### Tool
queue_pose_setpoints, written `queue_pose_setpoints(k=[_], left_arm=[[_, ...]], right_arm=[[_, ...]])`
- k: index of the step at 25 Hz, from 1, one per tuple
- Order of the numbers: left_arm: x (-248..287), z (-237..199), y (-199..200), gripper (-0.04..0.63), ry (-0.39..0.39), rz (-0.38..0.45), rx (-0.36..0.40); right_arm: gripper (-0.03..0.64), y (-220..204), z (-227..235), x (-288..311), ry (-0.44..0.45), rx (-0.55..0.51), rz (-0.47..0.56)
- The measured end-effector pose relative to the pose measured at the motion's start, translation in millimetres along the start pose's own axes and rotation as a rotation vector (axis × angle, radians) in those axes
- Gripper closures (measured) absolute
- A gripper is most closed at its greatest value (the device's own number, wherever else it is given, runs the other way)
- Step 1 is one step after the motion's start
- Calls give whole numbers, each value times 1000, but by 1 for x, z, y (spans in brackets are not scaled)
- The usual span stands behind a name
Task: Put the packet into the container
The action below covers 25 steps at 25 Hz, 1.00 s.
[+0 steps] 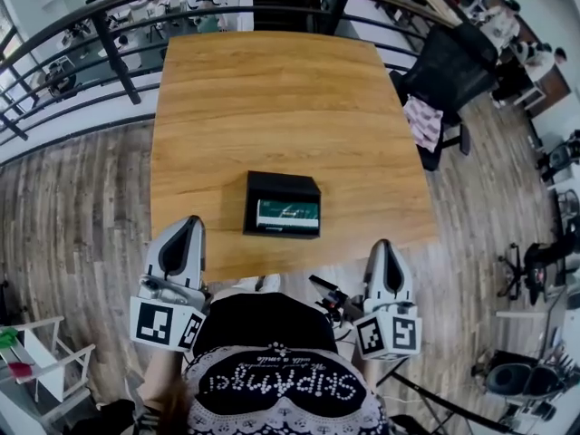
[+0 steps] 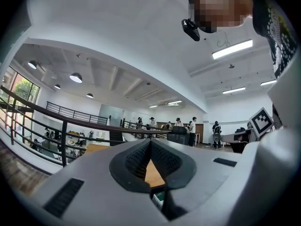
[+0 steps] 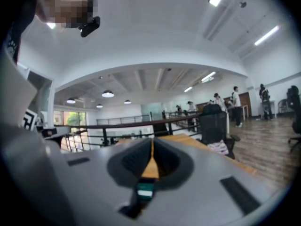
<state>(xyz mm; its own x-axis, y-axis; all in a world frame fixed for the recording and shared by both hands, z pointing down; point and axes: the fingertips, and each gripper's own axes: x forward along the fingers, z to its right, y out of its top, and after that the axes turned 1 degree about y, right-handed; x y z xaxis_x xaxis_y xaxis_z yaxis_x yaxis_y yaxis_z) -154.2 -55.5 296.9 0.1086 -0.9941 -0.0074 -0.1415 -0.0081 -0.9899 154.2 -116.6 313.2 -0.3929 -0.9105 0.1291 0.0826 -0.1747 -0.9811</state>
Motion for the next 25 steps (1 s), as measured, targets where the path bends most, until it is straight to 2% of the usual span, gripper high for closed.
queue_pose_setpoints(k=[11,16,22,25], left_arm=[[-16,13,-21,565,-16,-24,9],[-14,23,-24,565,-25,-57,-28],[-3,34,-3,565,-61,-6,16],[4,41,5,565,-77,8,11]], right_arm=[[581,-12,0,-15,-5,20,-7],[581,-11,4,-20,-17,28,-11],[581,2,7,-22,-21,28,23],[581,7,15,-27,-40,26,18]])
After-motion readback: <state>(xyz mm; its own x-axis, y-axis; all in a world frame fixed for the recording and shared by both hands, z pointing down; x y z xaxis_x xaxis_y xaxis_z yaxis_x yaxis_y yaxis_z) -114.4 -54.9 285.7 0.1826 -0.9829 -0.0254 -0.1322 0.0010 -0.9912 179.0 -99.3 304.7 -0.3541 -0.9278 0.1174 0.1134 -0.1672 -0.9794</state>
